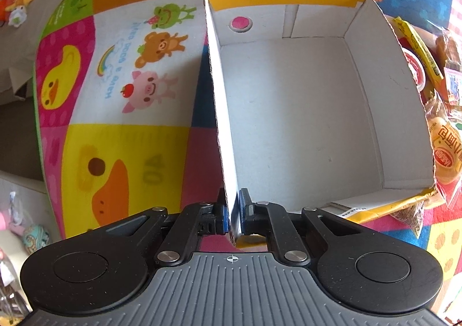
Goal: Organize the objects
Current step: 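Hold the yellow box with the left tool while the right tool approaches the pink Volcano packet, then grasp the pink Volcano packet with the right tool and lift it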
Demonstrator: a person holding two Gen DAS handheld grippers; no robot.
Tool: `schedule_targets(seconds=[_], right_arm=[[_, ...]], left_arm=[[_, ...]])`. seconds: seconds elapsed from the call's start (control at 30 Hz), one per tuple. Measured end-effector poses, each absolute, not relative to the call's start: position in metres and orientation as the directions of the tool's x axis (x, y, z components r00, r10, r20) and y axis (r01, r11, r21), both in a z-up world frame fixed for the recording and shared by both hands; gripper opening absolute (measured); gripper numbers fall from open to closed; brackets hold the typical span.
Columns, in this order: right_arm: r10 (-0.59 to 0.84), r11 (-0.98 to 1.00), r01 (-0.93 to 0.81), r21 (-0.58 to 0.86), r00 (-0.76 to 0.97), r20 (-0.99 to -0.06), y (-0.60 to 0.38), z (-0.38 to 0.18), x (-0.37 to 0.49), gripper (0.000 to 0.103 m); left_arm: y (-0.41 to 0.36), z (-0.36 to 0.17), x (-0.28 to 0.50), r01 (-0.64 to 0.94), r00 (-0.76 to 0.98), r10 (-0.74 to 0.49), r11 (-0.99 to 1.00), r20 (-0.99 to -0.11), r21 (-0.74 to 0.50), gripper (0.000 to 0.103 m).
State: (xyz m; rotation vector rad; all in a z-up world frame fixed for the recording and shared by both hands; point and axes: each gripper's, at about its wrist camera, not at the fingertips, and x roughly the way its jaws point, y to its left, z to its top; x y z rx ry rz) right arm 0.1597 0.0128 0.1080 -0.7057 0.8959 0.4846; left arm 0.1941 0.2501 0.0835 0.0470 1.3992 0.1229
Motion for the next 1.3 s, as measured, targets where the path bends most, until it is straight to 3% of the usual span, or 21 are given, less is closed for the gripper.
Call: schedule_targets(seconds=[0.1,0.37,0.53,0.63,0.7,0.8,0.97,1.07,1.2,1.3], right_arm=[[0.093,0.532,-0.75,-0.392,0.512,-0.854,0.015,0.097,0.174,0.061],[0.077,0.379,-0.851,-0.364,0.421,-0.904,0.019,0.067,0.205,0.061],[0.088,0.35,-0.901,-0.257,0.305,-0.948,0.027,0.056,0.214,0.062],[0.096,0.423,-0.879,-0.221,0.285,-0.954,0.028,0.062,0.219,0.041],[0.1,0.509,-0.84,-0.188,0.275,-0.956,0.023,0.07,0.224,0.015],[0.128,0.612,-0.776,-0.151,0.285,-0.95,0.013,0.087,0.221,0.009],[0.113,0.595,-0.765,-0.246,0.383,-0.917,0.011,0.108,0.192,0.011],[0.056,0.731,-0.648,-0.213,0.368,-0.928,-0.006,0.12,0.186,0.024],[0.102,0.92,-0.39,-0.042,0.343,-0.934,-0.059,0.136,0.185,0.058],[0.061,0.933,-0.354,-0.056,0.312,-0.948,-0.075,0.119,0.202,0.061]], left_arm=[[0.251,0.087,0.195,-0.062,0.188,0.127,0.991,-0.974,0.118,0.009],[0.262,0.09,0.199,-0.136,0.213,0.121,0.986,-0.969,0.094,0.009],[0.26,0.09,0.198,-0.15,0.202,0.116,0.985,-0.972,0.087,0.009],[0.258,0.09,0.198,-0.126,0.2,0.113,0.988,-0.973,0.089,0.009],[0.256,0.088,0.199,-0.105,0.197,0.116,0.99,-0.973,0.097,0.009],[0.255,0.085,0.201,-0.094,0.19,0.112,0.991,-0.975,0.096,0.009],[0.255,0.083,0.2,-0.061,0.202,0.101,0.994,-0.974,0.09,0.009],[0.259,0.078,0.198,-0.061,0.198,0.052,0.997,-0.979,0.041,0.009],[0.261,0.074,0.197,-0.052,0.195,0.04,0.998,-0.98,0.03,0.009],[0.262,0.075,0.196,-0.08,0.194,0.041,0.996,-0.98,0.026,0.009]])
